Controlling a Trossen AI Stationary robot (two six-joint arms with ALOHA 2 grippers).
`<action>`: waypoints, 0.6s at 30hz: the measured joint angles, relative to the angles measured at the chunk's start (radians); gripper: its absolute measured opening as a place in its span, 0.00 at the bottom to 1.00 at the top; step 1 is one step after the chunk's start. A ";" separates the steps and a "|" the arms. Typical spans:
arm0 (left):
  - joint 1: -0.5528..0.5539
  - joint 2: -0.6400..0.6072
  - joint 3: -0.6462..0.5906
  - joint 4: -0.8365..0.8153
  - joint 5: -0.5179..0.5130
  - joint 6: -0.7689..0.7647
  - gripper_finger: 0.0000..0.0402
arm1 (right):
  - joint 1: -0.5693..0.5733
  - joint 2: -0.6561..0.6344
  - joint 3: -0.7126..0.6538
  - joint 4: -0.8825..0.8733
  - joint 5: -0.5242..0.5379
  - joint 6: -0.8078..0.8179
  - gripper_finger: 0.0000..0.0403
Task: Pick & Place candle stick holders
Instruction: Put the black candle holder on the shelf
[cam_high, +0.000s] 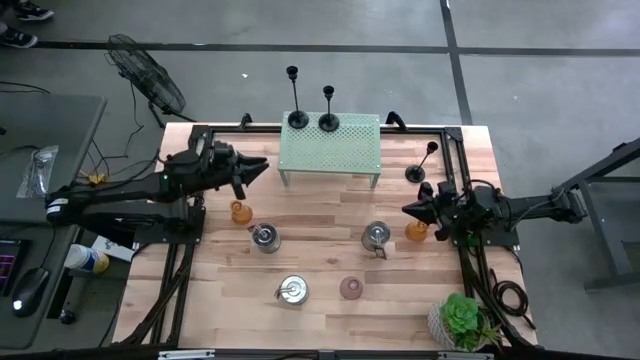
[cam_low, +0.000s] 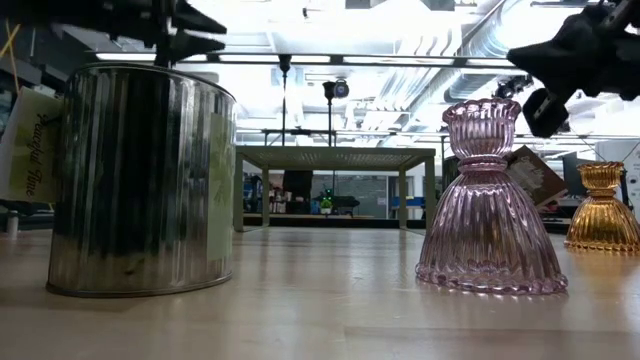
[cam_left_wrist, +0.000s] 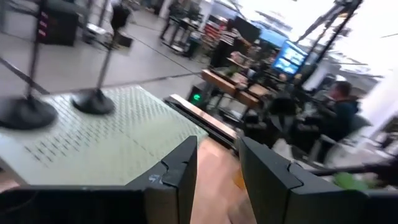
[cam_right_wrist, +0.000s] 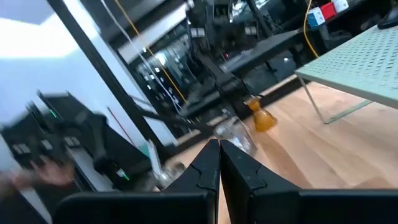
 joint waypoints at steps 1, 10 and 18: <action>0.000 -0.007 -0.023 0.012 0.011 -0.011 0.29 | 0.000 0.000 0.000 0.006 0.001 0.024 0.01; 0.000 -0.025 -0.148 0.090 -0.063 -0.019 0.29 | 0.000 0.005 0.000 -0.003 0.082 0.046 0.01; 0.000 -0.022 -0.149 0.063 -0.110 0.136 0.29 | 0.000 0.025 0.000 -0.014 0.225 0.038 0.01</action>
